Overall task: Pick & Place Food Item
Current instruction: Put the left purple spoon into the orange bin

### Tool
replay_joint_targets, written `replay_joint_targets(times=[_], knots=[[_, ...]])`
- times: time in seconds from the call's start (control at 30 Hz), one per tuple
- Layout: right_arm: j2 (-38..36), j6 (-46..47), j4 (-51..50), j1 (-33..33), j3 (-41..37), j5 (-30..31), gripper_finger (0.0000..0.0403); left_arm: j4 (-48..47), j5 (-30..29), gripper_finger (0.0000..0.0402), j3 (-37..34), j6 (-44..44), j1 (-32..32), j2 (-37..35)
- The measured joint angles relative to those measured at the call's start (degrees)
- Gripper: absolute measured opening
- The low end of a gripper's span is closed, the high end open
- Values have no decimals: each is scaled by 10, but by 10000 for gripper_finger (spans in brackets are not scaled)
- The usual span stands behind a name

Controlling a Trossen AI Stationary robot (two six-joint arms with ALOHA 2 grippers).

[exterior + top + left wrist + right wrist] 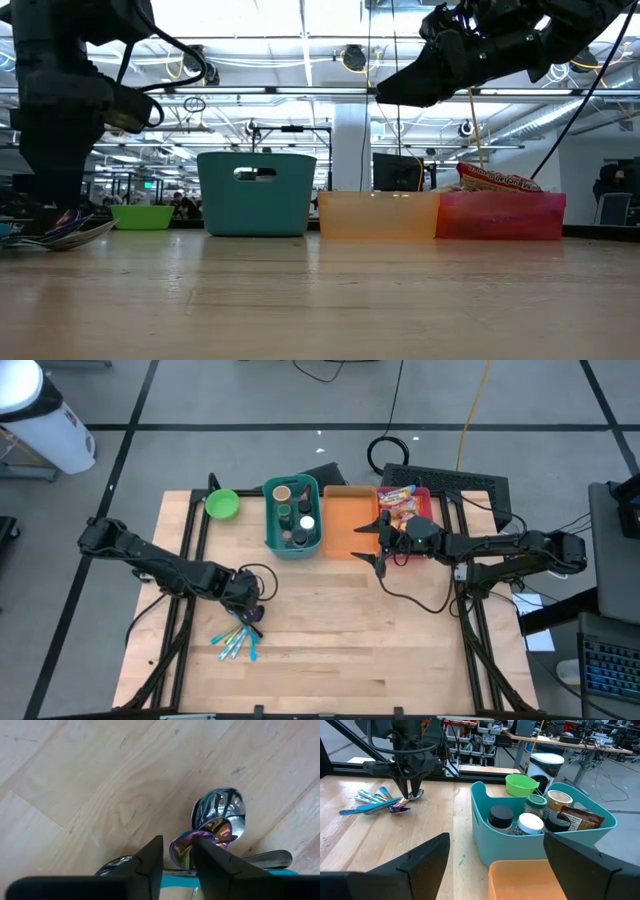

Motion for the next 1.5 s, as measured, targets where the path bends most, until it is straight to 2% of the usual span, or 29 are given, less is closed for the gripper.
replay_joint_targets(times=[0.23,0.4,0.57,0.9,1.17,1.5], knots=[[0,0,0,0,0,0,318,0,-2,173,-11,-7,0,0],[0,0,0,0,0,0,318,18,0,183,-17,10,0,0],[0,0,0,0,0,0,318,53,18,147,-38,30,0,0],[0,0,0,0,0,0,318,79,24,14,-51,28,11,-5],[0,0,0,0,0,0,318,92,-7,8,-31,71,41,-10],[0,-2,0,0,0,0,318,122,-78,6,34,185,67,-9]])
